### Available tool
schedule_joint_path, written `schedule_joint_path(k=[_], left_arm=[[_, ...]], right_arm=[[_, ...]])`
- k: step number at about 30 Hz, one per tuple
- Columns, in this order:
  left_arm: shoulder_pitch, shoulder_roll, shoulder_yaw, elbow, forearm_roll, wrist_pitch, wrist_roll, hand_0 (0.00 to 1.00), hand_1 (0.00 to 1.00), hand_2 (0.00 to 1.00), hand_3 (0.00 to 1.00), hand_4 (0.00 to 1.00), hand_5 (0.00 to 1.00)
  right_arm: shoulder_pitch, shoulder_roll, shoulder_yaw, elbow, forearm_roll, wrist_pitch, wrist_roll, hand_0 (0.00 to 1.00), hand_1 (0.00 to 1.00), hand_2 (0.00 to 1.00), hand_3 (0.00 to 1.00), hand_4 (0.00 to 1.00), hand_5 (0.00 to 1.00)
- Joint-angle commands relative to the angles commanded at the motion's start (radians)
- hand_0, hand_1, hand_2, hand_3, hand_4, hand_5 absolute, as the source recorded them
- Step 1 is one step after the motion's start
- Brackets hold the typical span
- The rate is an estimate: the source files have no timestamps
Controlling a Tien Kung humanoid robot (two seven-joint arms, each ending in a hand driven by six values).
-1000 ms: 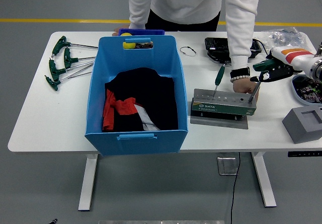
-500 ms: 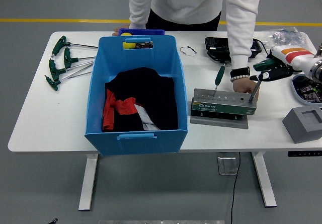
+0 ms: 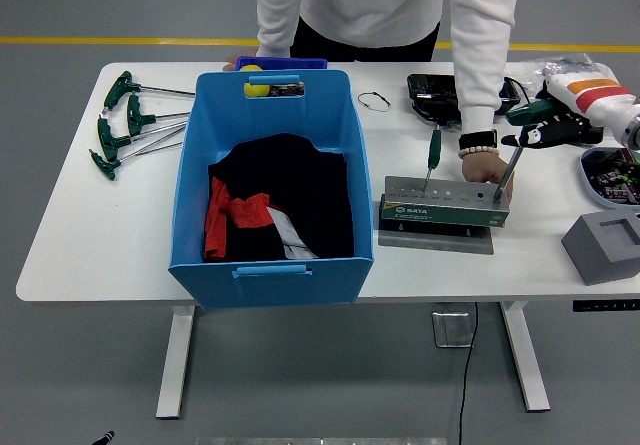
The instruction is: Lift tool from toolbox,place it in box,lift tool from toolbox,place it in box
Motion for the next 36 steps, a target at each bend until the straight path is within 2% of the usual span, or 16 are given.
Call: schedule_joint_path(k=[5,6,11,12,17,18,29,30,35,36], left_arm=[[0.000,0.001,0.001,0.000,-0.001,0.000,-0.001,0.911,0.940,0.932,0.656,0.768,0.553],[0.000,0.001,-0.015,0.000,0.016,0.001,0.002,0.911,0.939,0.931,0.656,0.767,0.553],[0.001,0.002,-0.039,0.000,0.040,0.002,0.006,0.911,0.939,0.931,0.656,0.767,0.553],[0.001,0.002,-0.033,0.000,0.035,0.001,0.005,0.910,0.940,0.929,0.656,0.768,0.555],[0.003,0.002,-0.059,0.000,0.061,0.003,0.011,0.910,0.940,0.929,0.656,0.768,0.555],[0.003,0.002,-0.064,0.000,0.066,0.003,0.012,0.910,0.938,0.929,0.655,0.768,0.555],[0.005,0.002,-0.098,0.000,0.100,0.003,0.019,0.910,0.939,0.929,0.656,0.768,0.555],[0.005,0.002,-0.099,0.000,0.101,0.003,0.019,0.909,0.938,0.929,0.654,0.768,0.556],[0.005,0.002,-0.112,0.000,0.115,0.004,0.022,0.909,0.938,0.929,0.654,0.768,0.556],[0.005,0.001,-0.117,0.000,0.120,0.004,0.022,0.909,0.938,0.929,0.653,0.768,0.556]], right_arm=[[-0.001,-0.005,0.007,0.011,0.006,-0.009,0.006,0.049,0.002,0.004,0.002,0.998,0.676],[-0.001,-0.007,0.010,0.014,0.010,-0.010,0.009,0.042,0.002,0.002,0.002,0.998,0.643],[-0.001,-0.016,0.019,0.027,0.016,-0.013,0.010,0.042,0.002,0.002,0.002,0.998,0.643],[-0.001,-0.017,0.019,0.029,0.016,-0.014,0.008,0.039,0.002,0.002,0.002,0.998,0.716],[-0.001,-0.026,0.024,0.045,0.022,-0.015,0.002,0.039,0.002,0.002,0.002,0.998,0.716],[-0.001,-0.028,0.026,0.048,0.024,-0.014,0.002,0.038,0.002,0.002,0.002,0.998,0.689],[-0.005,-0.050,0.037,0.087,0.043,-0.017,-0.014,0.038,0.002,0.002,0.002,0.979,0.671],[-0.006,-0.051,0.037,0.090,0.045,-0.018,-0.015,0.040,0.002,0.006,0.002,0.878,0.658],[-0.008,-0.060,0.040,0.106,0.067,-0.020,-0.030,0.040,0.002,0.006,0.002,0.878,0.658],[-0.009,-0.062,0.042,0.111,0.074,-0.019,-0.034,0.054,0.002,0.007,0.002,0.815,0.649]])
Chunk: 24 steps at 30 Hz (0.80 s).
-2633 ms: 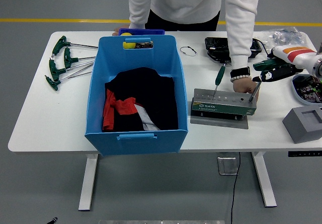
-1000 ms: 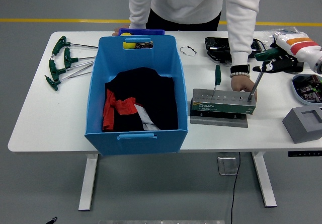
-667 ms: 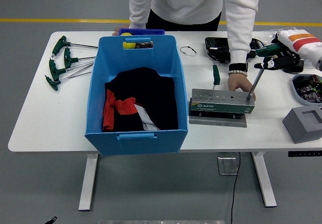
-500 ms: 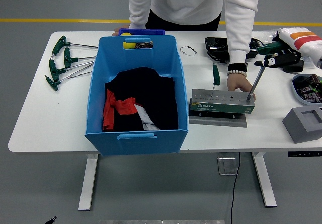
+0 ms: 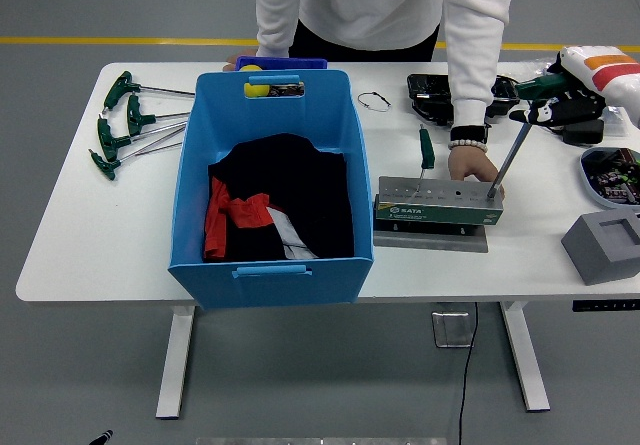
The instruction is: Lift tool from toolbox,place it in box,lift tool from toolbox,place it in box
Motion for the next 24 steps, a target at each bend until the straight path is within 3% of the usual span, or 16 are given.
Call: schedule_joint_path(k=[11,12,24], left_arm=[[0.006,-0.001,-0.037,0.000,0.038,0.002,0.007,0.909,0.939,0.930,0.655,0.767,0.557],[0.006,-0.001,-0.041,0.000,0.043,0.002,0.008,0.908,0.937,0.929,0.653,0.768,0.560],[0.012,-0.001,-0.069,0.000,0.072,0.003,0.014,0.907,0.938,0.930,0.654,0.766,0.560]], right_arm=[[-0.006,-0.012,0.007,0.028,0.056,-0.004,-0.013,0.055,0.002,0.012,0.002,0.792,0.628],[-0.006,-0.012,0.009,0.029,0.057,-0.004,-0.013,0.057,0.002,0.011,0.002,0.747,0.610],[-0.004,-0.036,0.033,0.089,0.015,0.001,-0.019,0.057,0.002,0.011,0.002,0.714,0.584]])
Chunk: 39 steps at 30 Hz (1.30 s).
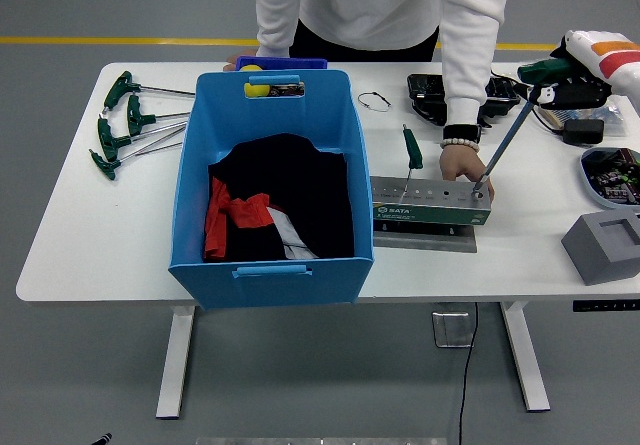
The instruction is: Lift tool from toolbox,place it in box,lift tool from toolbox,place it in box
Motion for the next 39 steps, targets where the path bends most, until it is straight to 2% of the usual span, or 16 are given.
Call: schedule_joint_path(k=[9,14,25,33,39], left_arm=[[-0.001,0.003,-0.004,0.000,0.004,0.000,-0.001,0.907,0.937,0.930,0.651,0.764,0.559],[-0.002,0.006,-0.021,0.000,0.020,0.000,0.001,0.908,0.936,0.931,0.651,0.764,0.558],[-0.006,0.007,-0.011,0.000,0.007,0.001,-0.001,0.908,0.936,0.930,0.650,0.763,0.558],[-0.009,0.009,-0.005,0.000,-0.006,0.002,-0.004,0.910,0.937,0.930,0.651,0.763,0.557],[-0.006,0.008,0.001,0.000,-0.011,0.002,-0.005,0.911,0.937,0.930,0.651,0.764,0.558]], right_arm=[[0.030,-0.041,0.003,0.061,-0.045,0.029,0.006,0.057,0.002,0.011,0.002,0.716,0.574],[0.035,-0.065,0.022,0.120,-0.074,0.035,0.001,0.059,0.002,0.011,0.002,0.711,0.574],[0.091,-0.066,0.044,0.224,-0.090,0.057,-0.016,0.057,0.002,0.011,0.002,0.710,0.572],[0.196,-0.036,0.057,0.292,-0.091,0.069,-0.025,0.055,0.002,0.011,0.002,0.710,0.573],[0.265,0.036,0.061,0.334,-0.084,0.091,-0.029,0.055,0.002,0.011,0.002,0.711,0.569]])
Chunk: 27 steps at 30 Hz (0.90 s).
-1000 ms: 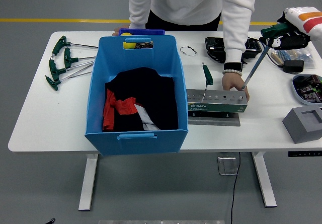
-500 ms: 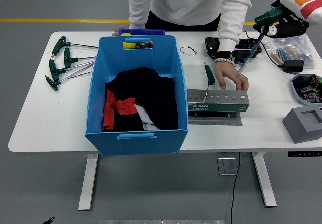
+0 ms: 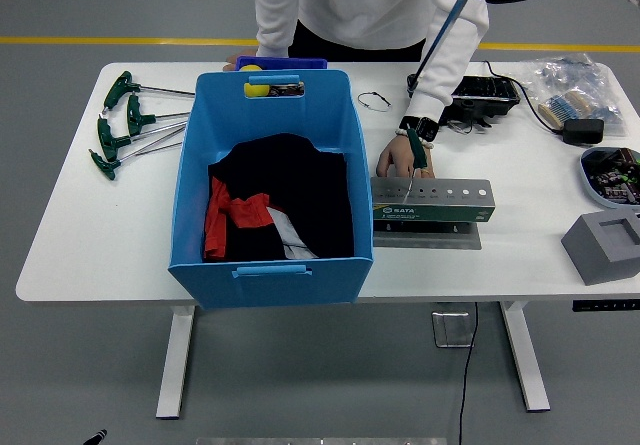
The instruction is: Lift tool from toolbox,place it in box,lift tool from toolbox,place it in box
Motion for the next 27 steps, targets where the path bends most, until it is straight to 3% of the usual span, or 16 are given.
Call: schedule_joint_path(k=[6,12,17,27], left_arm=[[-0.001,0.000,0.001,0.000,-0.001,0.001,0.001,0.912,0.937,0.930,0.651,0.764,0.558],[-0.003,0.000,-0.002,0.000,0.006,0.001,0.003,0.912,0.937,0.929,0.651,0.764,0.558],[-0.009,0.001,0.000,0.000,0.009,0.002,0.002,0.912,0.938,0.929,0.650,0.765,0.559],[-0.018,0.002,0.001,0.000,0.021,0.005,0.003,0.915,0.939,0.928,0.650,0.764,0.559]], right_arm=[[0.079,0.069,-0.065,0.056,-0.009,0.026,-0.013,0.052,0.002,0.011,0.002,0.711,0.566],[0.137,0.142,-0.207,0.085,0.007,0.061,-0.024,0.048,0.002,0.009,0.002,0.711,0.567],[0.152,0.206,-0.329,0.057,0.016,0.061,-0.026,0.049,0.002,0.008,0.002,0.714,0.566],[0.151,0.303,-0.460,-0.019,0.046,0.039,-0.023,0.055,0.002,0.008,0.002,0.716,0.566]])
